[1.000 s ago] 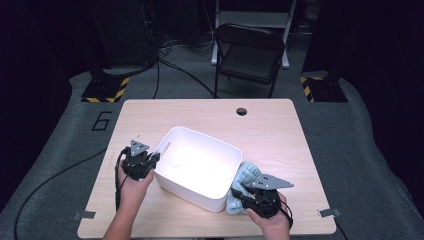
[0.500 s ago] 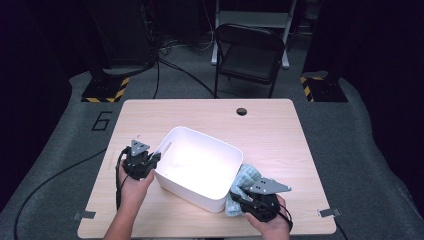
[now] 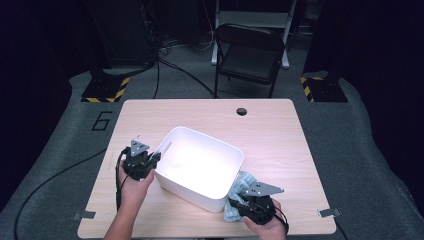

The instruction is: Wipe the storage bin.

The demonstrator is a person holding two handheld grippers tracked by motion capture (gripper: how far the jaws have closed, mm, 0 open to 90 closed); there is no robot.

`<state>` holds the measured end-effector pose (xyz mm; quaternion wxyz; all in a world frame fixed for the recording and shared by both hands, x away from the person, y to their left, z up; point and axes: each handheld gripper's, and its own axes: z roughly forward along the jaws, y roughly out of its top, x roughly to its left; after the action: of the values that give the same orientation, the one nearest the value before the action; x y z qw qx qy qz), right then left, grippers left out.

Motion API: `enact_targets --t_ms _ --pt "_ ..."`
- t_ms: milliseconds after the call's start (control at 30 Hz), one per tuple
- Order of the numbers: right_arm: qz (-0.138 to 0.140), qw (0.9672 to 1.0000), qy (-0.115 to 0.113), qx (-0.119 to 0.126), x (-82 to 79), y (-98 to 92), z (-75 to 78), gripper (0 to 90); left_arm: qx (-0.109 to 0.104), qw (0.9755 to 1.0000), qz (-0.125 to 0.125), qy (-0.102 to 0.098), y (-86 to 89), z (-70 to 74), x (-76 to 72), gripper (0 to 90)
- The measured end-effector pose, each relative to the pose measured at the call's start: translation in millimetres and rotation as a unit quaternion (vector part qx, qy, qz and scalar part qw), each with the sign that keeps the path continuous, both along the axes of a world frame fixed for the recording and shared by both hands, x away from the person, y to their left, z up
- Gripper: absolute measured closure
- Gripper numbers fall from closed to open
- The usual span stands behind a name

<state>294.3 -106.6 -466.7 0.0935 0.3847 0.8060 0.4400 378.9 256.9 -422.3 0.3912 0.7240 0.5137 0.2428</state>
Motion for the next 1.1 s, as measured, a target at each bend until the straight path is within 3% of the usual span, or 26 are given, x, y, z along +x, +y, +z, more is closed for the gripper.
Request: enact_targets --t_ms 200,333,700,800,933,1100 --pt "-0.001 0.9991 0.041 -0.009 7.3 2.9 -24.5 74.1 -0.002 1.0000 0.000 0.000 0.3 -0.2 0.2 82.6" --pt "-0.006 0.9981 0.060 0.009 13.9 0.7 -36.2 74.0 -0.002 1.0000 0.001 0.000 0.8 -0.1 0.8 82.5" --pt "-0.035 0.9982 0.045 0.020 25.9 -1.2 -38.2 73.5 0.003 0.9999 0.013 -0.001 -1.5 -0.2 2.8 80.1" --pt "-0.036 0.9985 0.038 0.017 23.5 -1.9 -36.7 73.1 0.005 0.9997 0.025 -0.005 -3.3 -0.4 2.7 81.1" --pt "-0.034 0.9980 0.048 0.020 15.7 -3.8 -32.2 72.9 0.012 0.9989 0.044 -0.010 -6.4 -0.1 2.5 84.3" --pt "-0.018 0.9984 0.053 0.015 4.3 1.0 -29.8 72.8 0.006 0.9991 0.041 -0.008 -5.1 -0.1 2.8 84.9"
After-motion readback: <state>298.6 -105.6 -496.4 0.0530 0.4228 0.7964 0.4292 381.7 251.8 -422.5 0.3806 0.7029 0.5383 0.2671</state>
